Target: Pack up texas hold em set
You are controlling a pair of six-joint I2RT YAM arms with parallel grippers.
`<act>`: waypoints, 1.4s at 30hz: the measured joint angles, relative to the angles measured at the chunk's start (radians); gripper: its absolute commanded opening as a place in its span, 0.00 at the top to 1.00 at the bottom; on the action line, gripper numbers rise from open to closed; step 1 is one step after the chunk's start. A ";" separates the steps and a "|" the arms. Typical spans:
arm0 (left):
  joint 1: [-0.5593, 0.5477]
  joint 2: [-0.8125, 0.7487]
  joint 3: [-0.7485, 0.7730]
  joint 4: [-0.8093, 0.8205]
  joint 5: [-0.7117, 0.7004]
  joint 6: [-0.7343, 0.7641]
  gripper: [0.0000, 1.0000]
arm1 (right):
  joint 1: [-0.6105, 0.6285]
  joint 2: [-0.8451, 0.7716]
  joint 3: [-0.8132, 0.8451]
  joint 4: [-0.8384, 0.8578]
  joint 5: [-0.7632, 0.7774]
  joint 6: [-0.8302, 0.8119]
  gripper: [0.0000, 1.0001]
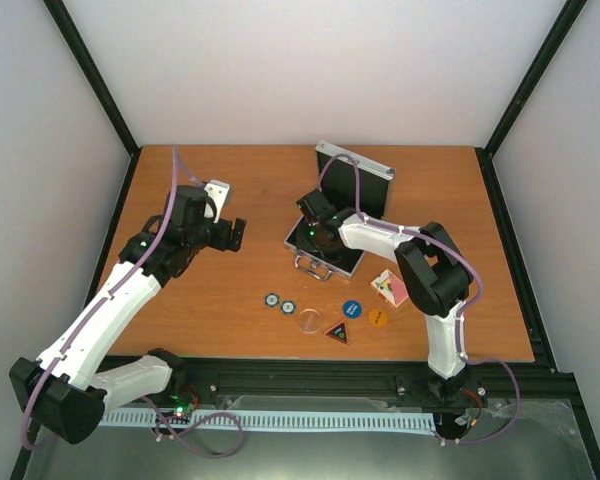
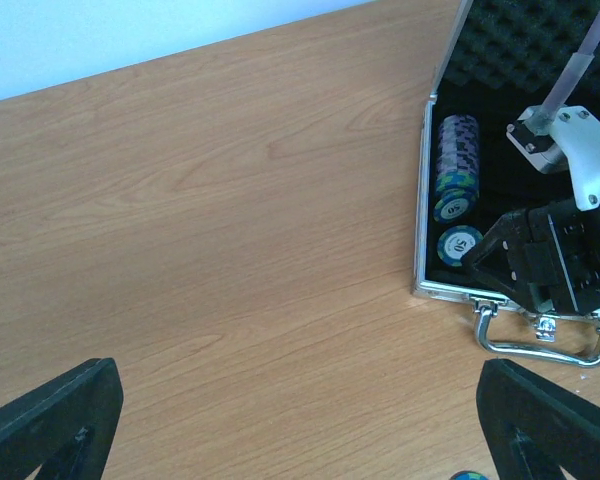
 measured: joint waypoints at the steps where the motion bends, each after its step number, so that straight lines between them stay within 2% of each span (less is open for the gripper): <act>1: 0.000 0.000 -0.001 0.000 0.000 0.000 0.00 | 0.000 0.003 0.001 0.003 0.000 0.005 0.56; 9: 0.000 0.000 -0.004 -0.001 0.007 0.000 0.00 | 0.000 0.012 0.003 0.019 0.026 0.045 0.72; 20: 0.000 -0.008 -0.018 0.000 0.021 0.000 0.00 | 0.000 0.032 0.013 0.028 0.044 0.077 0.72; 24: 0.000 -0.010 -0.020 0.000 0.023 0.001 0.00 | 0.000 0.033 0.013 0.029 0.051 0.082 0.83; 32: 0.000 -0.014 -0.020 0.000 0.024 0.002 0.00 | 0.001 0.032 0.026 0.040 0.066 0.090 0.93; 42: 0.000 -0.027 -0.030 0.000 0.026 0.002 0.00 | 0.001 0.032 0.029 0.049 0.072 0.090 0.96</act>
